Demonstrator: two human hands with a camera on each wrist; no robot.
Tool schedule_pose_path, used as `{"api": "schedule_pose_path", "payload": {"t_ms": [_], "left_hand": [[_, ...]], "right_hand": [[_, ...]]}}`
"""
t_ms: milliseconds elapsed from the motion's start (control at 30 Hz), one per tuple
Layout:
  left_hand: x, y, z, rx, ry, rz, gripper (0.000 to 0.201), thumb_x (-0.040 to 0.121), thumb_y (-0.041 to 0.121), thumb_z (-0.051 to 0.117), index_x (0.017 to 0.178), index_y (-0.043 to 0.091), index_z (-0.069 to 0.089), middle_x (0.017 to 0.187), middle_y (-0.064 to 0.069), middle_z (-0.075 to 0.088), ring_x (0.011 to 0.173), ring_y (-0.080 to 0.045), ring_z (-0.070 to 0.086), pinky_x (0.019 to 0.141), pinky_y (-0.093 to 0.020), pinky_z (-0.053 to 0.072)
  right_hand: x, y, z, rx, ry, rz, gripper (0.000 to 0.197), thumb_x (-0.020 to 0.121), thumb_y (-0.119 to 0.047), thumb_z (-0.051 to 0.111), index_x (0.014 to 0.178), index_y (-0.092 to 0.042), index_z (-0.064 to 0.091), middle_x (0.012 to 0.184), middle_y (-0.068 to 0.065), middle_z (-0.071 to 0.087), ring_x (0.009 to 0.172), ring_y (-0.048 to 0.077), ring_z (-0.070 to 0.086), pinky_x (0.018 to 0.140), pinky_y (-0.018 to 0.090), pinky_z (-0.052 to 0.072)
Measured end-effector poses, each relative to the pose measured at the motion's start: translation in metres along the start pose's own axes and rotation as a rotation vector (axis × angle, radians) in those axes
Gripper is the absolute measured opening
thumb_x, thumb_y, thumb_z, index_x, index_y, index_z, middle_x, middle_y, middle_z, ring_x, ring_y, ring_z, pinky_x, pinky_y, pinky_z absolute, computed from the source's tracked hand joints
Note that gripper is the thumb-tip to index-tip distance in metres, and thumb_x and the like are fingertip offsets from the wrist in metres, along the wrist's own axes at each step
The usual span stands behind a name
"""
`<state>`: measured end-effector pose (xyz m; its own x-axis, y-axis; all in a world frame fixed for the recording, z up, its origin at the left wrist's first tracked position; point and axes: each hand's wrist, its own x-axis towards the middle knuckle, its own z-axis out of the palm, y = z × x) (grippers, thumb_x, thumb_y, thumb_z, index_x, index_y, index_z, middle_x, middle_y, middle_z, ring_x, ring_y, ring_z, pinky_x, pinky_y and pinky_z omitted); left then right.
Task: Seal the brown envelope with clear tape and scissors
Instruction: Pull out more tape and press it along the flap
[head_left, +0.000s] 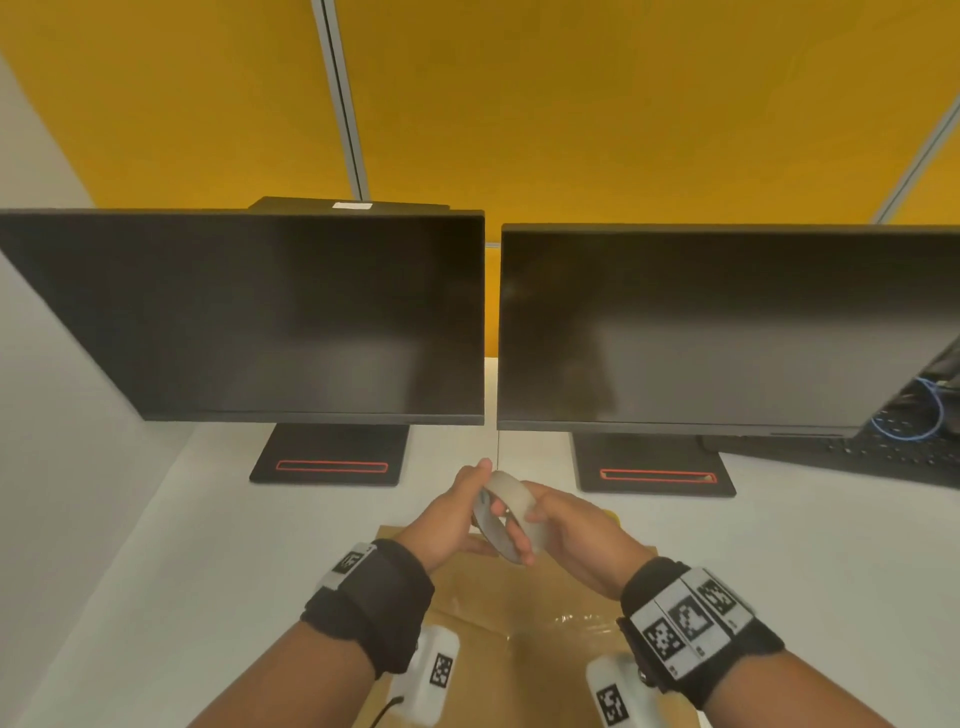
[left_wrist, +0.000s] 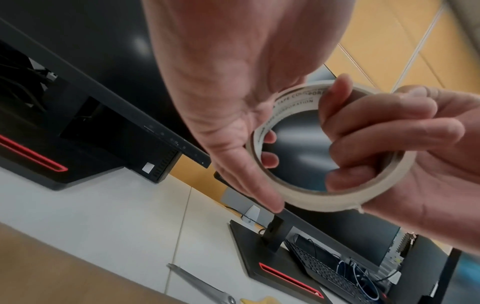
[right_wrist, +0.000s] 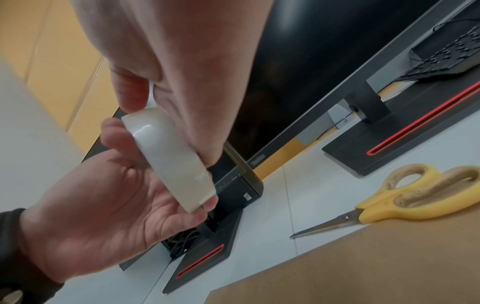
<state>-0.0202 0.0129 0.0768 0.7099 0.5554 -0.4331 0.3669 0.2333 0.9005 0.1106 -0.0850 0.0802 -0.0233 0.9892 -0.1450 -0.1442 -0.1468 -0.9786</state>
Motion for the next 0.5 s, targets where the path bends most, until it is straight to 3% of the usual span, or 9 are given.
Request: {"api": "schedule_pose_path", "payload": {"t_ms": [100,167,300,400,467,500], "left_hand": [[0.001,0.006,-0.004,-0.002,0.001,-0.006,0.054,0.099,0.054,0.02,0.127,0.015,0.045,0.123,-0.013,0.056,0.108,-0.016,0.059,0.074,-0.023,0.057],[-0.001,0.01,-0.006,0.0,-0.005,-0.007,0.049,0.1,0.051,0.021,0.126,0.017,0.044,0.125,-0.012,0.055,0.11,-0.017,0.058,0.078,-0.025,0.057],[-0.002,0.012,-0.008,0.011,-0.003,0.013,0.043,0.102,0.046,0.021,0.123,0.016,0.043,0.11,-0.007,0.059,0.099,-0.01,0.06,0.071,-0.02,0.055],[0.0,0.014,-0.009,0.018,-0.006,0.017,0.038,0.102,0.045,0.021,0.121,0.019,0.042,0.119,-0.007,0.054,0.106,-0.013,0.056,0.074,-0.022,0.055],[0.001,0.016,-0.01,0.027,-0.017,0.017,0.037,0.102,0.046,0.022,0.121,0.02,0.041,0.121,-0.006,0.052,0.109,-0.015,0.054,0.079,-0.025,0.054],[0.002,0.016,-0.01,0.035,-0.024,0.02,0.038,0.102,0.046,0.021,0.121,0.019,0.04,0.118,-0.005,0.052,0.107,-0.014,0.055,0.08,-0.026,0.053]], "right_hand": [[0.005,0.002,0.003,-0.019,0.018,0.009,0.033,0.08,-0.016,0.033,0.099,-0.012,0.06,0.064,0.006,0.053,0.074,0.019,0.051,0.097,0.045,0.037],[0.007,0.0,0.005,-0.01,0.019,0.01,0.033,0.079,-0.014,0.033,0.099,-0.01,0.058,0.064,0.008,0.051,0.072,0.021,0.049,0.094,0.041,0.039],[0.006,-0.003,0.008,-0.02,0.018,0.023,0.031,0.078,-0.012,0.032,0.098,-0.009,0.056,0.064,0.008,0.05,0.067,0.021,0.047,0.091,0.04,0.04],[0.013,-0.01,0.012,-0.175,0.05,0.062,0.027,0.067,-0.011,0.041,0.09,-0.006,0.053,0.059,0.008,0.048,0.064,0.021,0.047,0.093,0.043,0.042],[0.015,-0.017,0.014,-0.263,0.086,0.095,0.029,0.055,-0.008,0.042,0.083,-0.011,0.05,0.058,0.007,0.047,0.059,0.018,0.049,0.081,0.033,0.046],[0.015,-0.018,0.014,-0.224,0.089,0.082,0.028,0.056,-0.007,0.041,0.083,-0.011,0.05,0.059,0.007,0.047,0.057,0.016,0.05,0.074,0.028,0.045]]}}
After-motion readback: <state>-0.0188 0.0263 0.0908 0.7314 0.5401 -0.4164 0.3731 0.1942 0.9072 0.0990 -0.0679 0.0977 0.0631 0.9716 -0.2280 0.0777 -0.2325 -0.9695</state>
